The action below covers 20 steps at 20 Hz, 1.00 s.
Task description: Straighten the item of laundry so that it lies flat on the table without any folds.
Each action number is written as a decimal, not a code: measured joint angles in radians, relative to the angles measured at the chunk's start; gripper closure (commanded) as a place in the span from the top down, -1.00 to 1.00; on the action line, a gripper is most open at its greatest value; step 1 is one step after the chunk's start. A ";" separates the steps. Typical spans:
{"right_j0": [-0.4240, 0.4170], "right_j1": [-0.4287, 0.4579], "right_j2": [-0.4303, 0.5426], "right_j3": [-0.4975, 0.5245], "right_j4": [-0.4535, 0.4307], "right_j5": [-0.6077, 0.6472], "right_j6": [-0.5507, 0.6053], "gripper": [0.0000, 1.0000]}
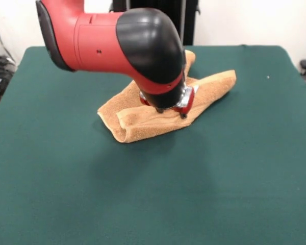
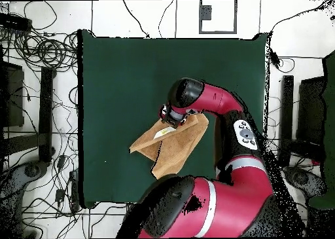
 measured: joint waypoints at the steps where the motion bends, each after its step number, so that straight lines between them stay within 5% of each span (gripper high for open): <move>1: 0.006 -0.002 -0.006 0.000 0.001 0.000 0.000 1.00; 20: 0.084 -0.064 -0.076 0.009 0.049 0.066 0.000 1.00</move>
